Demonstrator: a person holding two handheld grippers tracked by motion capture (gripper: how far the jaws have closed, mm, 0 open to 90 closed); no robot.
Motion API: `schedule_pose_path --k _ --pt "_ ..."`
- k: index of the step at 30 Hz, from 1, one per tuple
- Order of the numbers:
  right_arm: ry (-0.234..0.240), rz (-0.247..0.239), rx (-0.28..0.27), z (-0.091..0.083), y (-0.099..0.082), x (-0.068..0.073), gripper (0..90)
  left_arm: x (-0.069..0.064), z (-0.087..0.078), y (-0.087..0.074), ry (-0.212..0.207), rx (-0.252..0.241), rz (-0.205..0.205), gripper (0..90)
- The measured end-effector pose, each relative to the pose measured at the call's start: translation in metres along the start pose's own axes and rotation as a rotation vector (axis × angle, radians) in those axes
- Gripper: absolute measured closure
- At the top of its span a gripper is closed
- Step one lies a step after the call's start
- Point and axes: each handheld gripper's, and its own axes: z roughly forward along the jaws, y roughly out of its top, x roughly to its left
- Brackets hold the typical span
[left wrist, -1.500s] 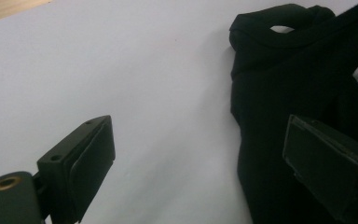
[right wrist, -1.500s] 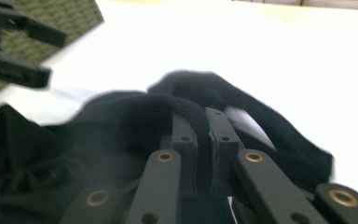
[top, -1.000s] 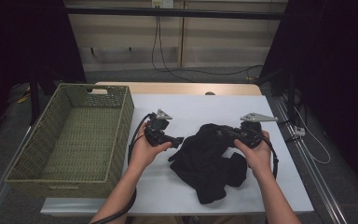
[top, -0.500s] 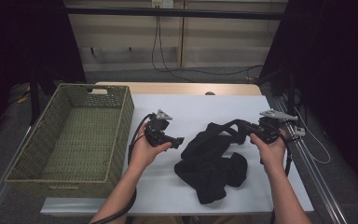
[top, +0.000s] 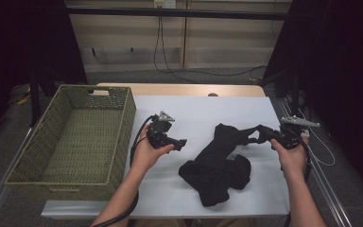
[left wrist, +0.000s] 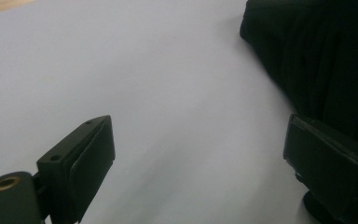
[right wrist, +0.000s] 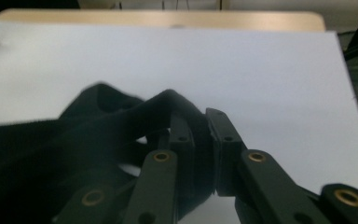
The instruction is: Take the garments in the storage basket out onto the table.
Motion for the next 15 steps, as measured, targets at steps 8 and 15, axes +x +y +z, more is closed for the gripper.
schedule_pose_path --k 8,15 --pt "-0.023 -0.036 0.063 0.01 -0.014 0.019 36.1 0.0 0.0 0.001 0.007 -0.003 0.005 8.8" --pt "0.103 -0.109 0.06 0.015 -0.011 0.064 33.7 -0.001 -0.001 0.001 0.009 -0.004 0.007 8.8"
